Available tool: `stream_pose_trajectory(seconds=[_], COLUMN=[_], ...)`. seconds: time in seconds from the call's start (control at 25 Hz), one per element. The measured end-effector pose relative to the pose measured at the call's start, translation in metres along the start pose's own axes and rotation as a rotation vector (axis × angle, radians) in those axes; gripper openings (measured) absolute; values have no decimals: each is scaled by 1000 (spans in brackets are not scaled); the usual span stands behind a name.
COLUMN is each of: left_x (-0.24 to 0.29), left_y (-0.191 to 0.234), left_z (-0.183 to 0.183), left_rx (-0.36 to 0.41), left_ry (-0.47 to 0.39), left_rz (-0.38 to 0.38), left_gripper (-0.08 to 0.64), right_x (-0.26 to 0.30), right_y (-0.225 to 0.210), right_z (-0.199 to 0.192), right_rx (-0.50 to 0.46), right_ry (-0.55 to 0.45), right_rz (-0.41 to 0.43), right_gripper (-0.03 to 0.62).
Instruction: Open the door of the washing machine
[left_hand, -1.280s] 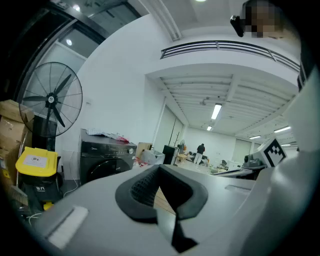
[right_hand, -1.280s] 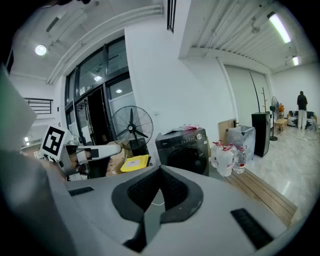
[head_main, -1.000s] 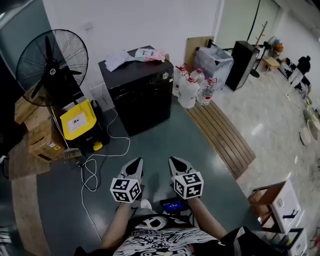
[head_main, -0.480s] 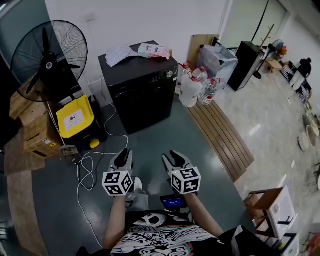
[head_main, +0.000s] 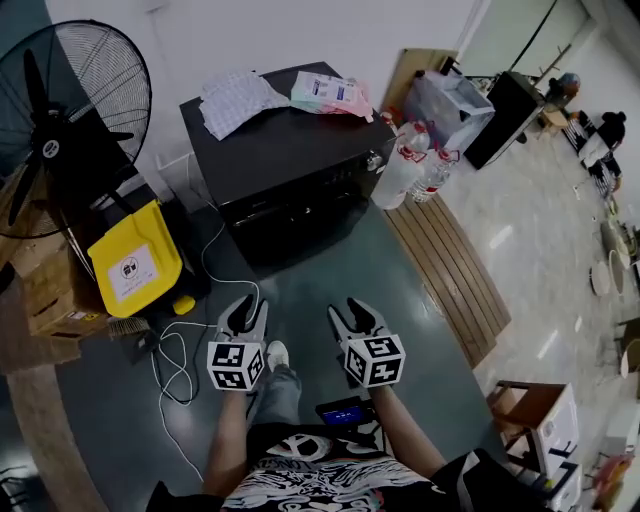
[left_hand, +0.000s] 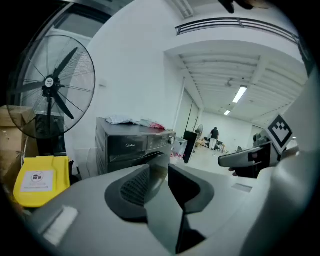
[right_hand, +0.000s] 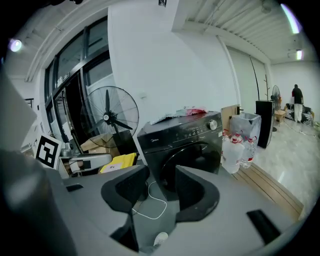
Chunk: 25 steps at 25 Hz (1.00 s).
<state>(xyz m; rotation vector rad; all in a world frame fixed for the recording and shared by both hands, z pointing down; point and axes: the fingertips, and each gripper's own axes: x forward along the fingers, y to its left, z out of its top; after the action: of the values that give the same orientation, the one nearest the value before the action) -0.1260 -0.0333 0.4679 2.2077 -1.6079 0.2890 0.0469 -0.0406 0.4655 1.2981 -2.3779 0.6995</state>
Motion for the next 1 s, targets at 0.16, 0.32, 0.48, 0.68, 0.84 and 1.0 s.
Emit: stream_pose_trajectory(seconds=[0.16, 0.32, 0.48, 0.68, 0.84, 1.0], left_x=[61, 111, 141, 165, 190, 215], left_y=[56, 82, 92, 100, 106, 113], left_z=[8, -1, -25, -51, -73, -93], left_rx=[31, 65, 72, 66, 77, 92], left_ry=[52, 103, 162, 220, 260, 292], left_rz=[-46, -88, -122, -126, -137, -143], left_gripper=[114, 117, 129, 130, 144, 146], right_x=[74, 123, 149, 167, 184, 201], right_y=[-4, -16, -23, -33, -43, -51], right_z=[33, 42, 40, 25, 18, 9], right_rx=[16, 24, 41, 63, 75, 75], right_ry=[14, 52, 77, 117, 130, 147], right_rz=[-45, -71, -78, -85, -95, -101], right_gripper=[187, 187, 187, 187, 186, 186])
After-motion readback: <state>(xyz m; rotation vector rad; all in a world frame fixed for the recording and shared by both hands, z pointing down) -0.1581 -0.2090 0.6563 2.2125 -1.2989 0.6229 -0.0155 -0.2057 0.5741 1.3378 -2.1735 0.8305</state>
